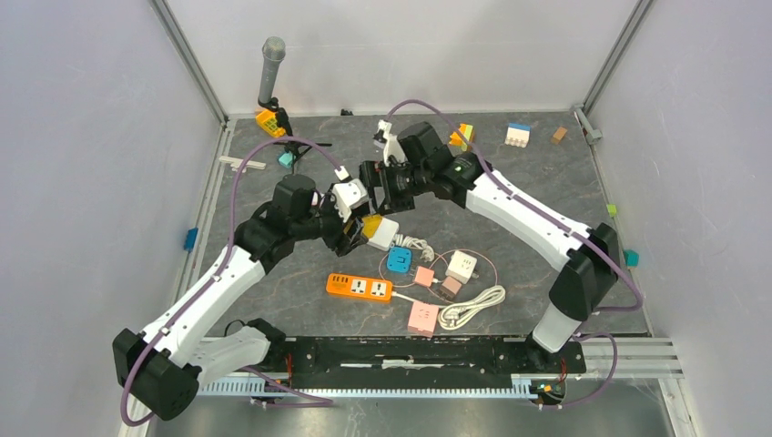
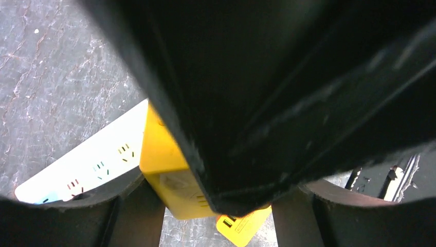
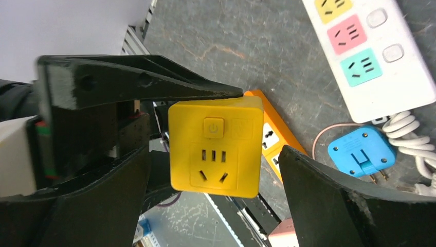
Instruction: Insert the plug
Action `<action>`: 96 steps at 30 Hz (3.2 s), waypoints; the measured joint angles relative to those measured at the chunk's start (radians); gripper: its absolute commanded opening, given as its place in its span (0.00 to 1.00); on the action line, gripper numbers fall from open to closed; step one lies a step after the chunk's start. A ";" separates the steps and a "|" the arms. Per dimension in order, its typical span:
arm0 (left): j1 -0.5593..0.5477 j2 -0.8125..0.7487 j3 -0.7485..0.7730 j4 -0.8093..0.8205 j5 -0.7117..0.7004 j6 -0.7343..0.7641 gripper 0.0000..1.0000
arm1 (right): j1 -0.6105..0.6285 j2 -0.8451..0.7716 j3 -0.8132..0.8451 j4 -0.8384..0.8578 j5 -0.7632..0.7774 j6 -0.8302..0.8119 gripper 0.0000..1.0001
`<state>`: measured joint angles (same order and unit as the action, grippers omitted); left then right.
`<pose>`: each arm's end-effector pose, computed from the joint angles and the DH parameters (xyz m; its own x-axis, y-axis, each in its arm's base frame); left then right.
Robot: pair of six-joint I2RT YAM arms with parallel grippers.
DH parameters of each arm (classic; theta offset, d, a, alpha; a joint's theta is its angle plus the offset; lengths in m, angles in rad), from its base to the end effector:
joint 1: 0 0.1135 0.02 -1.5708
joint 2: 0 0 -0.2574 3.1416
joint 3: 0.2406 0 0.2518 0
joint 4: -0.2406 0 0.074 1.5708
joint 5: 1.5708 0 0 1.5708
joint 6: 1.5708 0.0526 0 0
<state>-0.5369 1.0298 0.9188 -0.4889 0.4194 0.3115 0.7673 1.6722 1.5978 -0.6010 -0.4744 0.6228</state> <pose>0.1934 -0.1401 0.2978 -0.2301 0.4627 -0.8561 0.8683 0.4949 0.0341 0.2631 0.2871 0.3357 -0.8754 -0.1234 -0.4673 -0.4475 0.5722 0.6872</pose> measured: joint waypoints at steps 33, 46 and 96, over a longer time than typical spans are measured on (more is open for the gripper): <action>-0.026 -0.071 -0.053 0.088 -0.293 -0.164 1.00 | 0.060 0.048 0.003 -0.032 0.233 -0.143 0.00; 0.165 0.266 0.076 0.010 -0.567 -0.596 1.00 | -0.113 -0.013 -0.246 -0.008 0.289 -0.351 0.00; 0.367 0.578 -0.076 0.286 -0.079 -0.989 0.77 | -0.152 0.296 -0.153 0.064 0.174 -0.581 0.00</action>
<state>-0.1696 1.6073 0.8429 -0.2031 0.3405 -0.6777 0.6155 1.9686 1.4452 -0.5365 -0.3008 0.0422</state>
